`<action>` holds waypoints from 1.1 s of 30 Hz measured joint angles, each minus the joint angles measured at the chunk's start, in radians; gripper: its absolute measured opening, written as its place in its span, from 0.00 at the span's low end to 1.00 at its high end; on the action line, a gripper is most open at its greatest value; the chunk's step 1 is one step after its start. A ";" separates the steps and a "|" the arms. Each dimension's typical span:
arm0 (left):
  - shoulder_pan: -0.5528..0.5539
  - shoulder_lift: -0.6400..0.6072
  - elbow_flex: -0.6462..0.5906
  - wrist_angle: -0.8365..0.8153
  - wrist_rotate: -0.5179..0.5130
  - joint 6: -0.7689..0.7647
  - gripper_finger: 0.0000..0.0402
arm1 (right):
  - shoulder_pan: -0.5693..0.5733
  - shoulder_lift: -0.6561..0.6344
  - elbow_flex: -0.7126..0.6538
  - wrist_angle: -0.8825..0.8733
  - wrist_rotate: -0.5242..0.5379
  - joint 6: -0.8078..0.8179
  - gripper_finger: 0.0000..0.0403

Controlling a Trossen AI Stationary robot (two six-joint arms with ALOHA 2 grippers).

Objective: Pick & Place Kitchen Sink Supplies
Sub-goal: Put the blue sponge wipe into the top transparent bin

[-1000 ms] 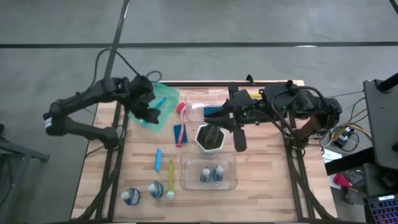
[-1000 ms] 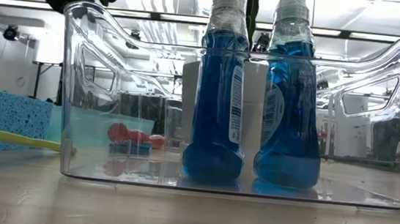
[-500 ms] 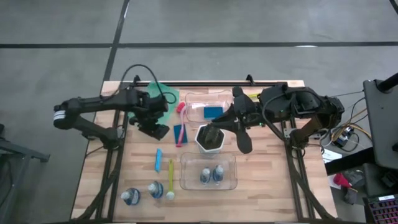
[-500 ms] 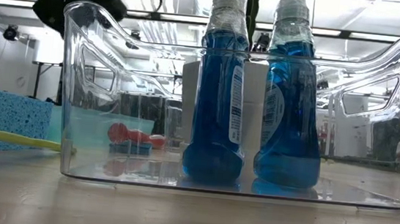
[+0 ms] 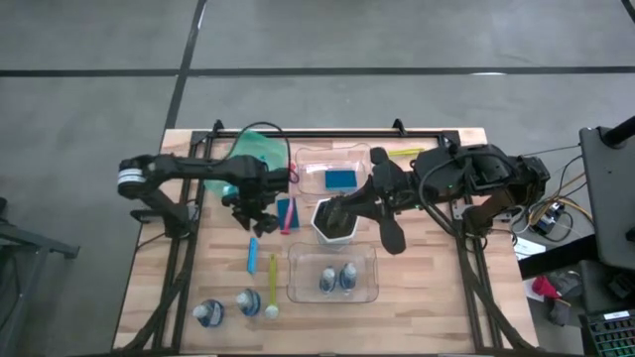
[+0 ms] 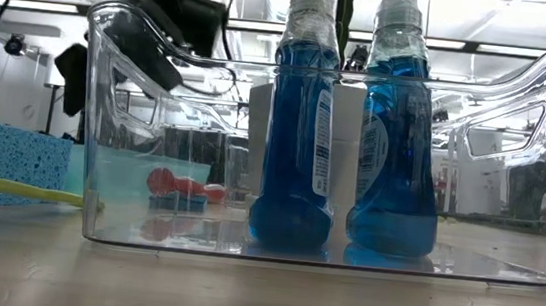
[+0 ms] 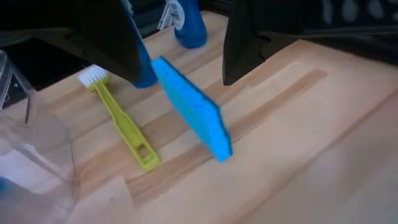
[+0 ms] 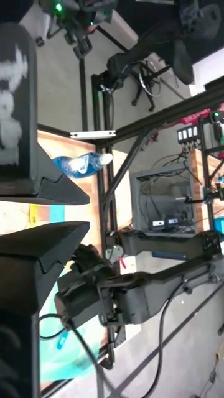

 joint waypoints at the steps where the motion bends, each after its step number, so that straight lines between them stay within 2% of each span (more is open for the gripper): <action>1: 0.000 0.017 0.000 0.003 0.007 0.006 0.54 | 0.005 0.000 0.000 -0.008 0.000 0.001 0.12; 16: 0.018 0.184 -0.001 0.010 0.004 0.109 0.54 | 0.032 0.001 -0.002 -0.008 0.001 0.042 0.12; 21: 0.020 0.224 -0.002 0.018 0.039 0.139 0.54 | 0.034 0.001 -0.002 -0.008 0.002 0.047 0.12; 25: 0.020 0.236 -0.003 0.017 0.081 0.157 0.52 | 0.038 0.001 -0.003 -0.008 0.002 0.057 0.12; 33: 0.019 0.233 -0.003 -0.024 0.088 0.162 0.48 | 0.042 0.001 -0.003 -0.008 0.002 0.045 0.12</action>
